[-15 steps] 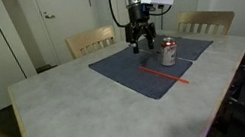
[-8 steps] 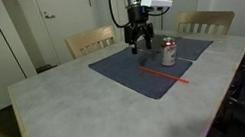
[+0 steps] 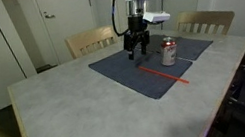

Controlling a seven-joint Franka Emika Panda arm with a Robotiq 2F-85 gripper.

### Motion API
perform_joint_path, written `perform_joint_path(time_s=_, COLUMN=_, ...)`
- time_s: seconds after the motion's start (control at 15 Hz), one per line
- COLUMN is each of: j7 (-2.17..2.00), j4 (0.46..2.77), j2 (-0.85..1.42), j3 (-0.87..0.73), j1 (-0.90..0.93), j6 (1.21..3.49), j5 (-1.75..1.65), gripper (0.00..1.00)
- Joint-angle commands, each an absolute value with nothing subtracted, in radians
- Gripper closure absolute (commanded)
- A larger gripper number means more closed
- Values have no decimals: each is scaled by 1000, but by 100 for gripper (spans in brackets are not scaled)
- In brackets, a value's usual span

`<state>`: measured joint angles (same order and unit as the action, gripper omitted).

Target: Put the red straw in the can

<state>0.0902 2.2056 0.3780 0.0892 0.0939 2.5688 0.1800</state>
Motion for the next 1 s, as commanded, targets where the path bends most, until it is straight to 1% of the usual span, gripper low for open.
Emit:
perform_joint_path(time_s=0.0, j7=175, j4=2176, j2=444, j3=143, j1=32, j6=2614, j5=227, gripper=0)
perform_joint_path(time_s=0.2, j7=192, j4=2153, j2=481, j3=157, j1=11, j6=2619, j5=228, gripper=0)
perform_joint_path(time_s=0.93, j7=89, j4=2125, j2=546, j3=98, j1=39, j6=2612, j5=149, gripper=0)
